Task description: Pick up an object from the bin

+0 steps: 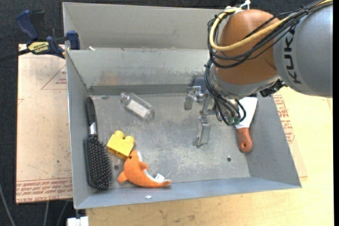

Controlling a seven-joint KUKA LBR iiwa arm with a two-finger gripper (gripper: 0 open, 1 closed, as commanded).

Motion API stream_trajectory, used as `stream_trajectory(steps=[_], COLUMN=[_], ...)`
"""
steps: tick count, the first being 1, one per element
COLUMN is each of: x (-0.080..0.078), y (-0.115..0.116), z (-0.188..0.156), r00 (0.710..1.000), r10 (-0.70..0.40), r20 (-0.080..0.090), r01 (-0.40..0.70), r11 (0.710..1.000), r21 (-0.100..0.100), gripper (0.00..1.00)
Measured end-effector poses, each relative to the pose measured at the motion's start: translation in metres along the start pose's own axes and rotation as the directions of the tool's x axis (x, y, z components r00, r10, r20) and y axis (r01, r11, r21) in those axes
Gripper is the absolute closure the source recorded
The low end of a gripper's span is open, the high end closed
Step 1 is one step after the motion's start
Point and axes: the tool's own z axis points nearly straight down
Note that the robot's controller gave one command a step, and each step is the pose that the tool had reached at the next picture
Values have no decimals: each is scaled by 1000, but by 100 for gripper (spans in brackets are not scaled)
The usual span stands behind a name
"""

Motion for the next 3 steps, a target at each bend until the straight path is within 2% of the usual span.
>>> stream_trajectory(steps=[1, 2, 3], x=[-2, 16, -42], y=[0, 57, 55], z=[-4, 66, 68], r00=[1000, 998, 969], r10=[1, -59, -246], r20=[8, 9, 7], r01=[-1, 59, 246], r11=[1000, 998, 969], r21=[-1, -1, 0], gripper=[0, 0, 0])
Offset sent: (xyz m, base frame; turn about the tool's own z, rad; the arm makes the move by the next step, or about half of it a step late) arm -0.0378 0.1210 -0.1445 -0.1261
